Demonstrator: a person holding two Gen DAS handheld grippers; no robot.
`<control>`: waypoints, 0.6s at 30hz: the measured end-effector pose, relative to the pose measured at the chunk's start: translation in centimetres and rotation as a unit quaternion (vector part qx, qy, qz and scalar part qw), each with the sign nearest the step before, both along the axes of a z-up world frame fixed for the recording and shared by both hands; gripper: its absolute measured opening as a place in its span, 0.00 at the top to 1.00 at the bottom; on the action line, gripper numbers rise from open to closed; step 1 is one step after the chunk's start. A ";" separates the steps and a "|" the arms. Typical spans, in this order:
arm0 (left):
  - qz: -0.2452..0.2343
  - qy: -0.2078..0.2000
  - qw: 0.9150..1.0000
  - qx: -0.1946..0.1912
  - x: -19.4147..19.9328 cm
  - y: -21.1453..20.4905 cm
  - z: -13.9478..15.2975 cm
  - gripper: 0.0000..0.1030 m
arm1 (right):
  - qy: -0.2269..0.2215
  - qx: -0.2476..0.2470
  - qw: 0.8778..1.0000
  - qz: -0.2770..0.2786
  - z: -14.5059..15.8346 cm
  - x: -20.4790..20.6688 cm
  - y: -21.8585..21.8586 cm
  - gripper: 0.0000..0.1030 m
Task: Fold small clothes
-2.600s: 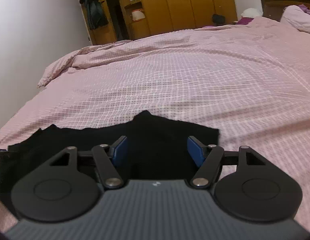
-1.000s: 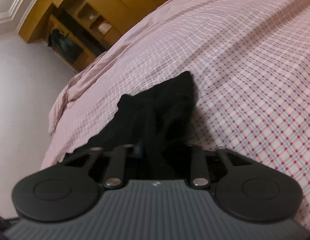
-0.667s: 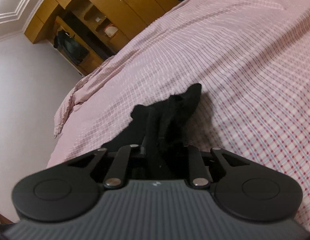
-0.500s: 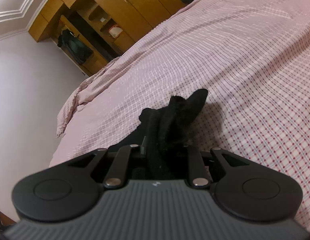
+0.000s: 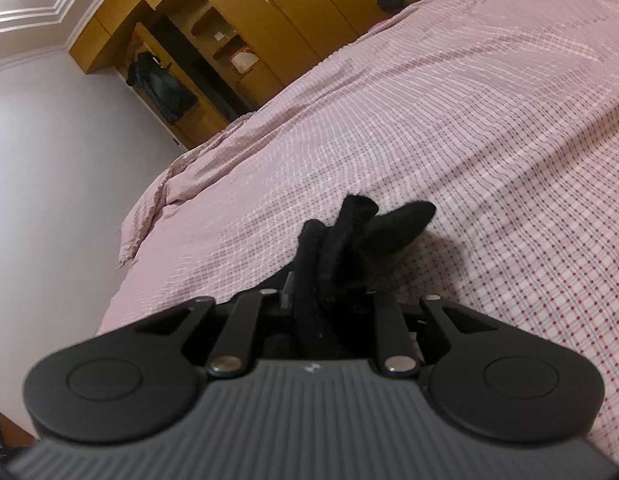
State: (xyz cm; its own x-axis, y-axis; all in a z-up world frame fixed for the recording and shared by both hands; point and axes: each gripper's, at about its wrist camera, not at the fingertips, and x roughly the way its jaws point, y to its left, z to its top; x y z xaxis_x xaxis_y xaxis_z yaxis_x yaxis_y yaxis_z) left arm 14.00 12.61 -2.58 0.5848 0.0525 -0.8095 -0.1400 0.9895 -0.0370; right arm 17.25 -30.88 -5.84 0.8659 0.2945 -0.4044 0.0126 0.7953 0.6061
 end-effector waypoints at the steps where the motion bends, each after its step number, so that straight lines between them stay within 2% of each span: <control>1: -0.001 0.000 1.000 0.000 0.0 0.0 0.0 0.17 | -0.003 -0.001 1.000 0.002 0.3 0.0 0.2 0.81; 10: 0.000 -0.007 1.000 -0.001 -0.5 1.1 0.5 0.17 | -0.042 -0.021 0.998 0.042 4.6 0.5 4.5 0.82; 18: 0.016 -0.016 1.000 -0.002 -1.2 3.7 0.8 0.17 | -0.072 -0.048 0.993 0.083 7.9 1.3 10.7 0.82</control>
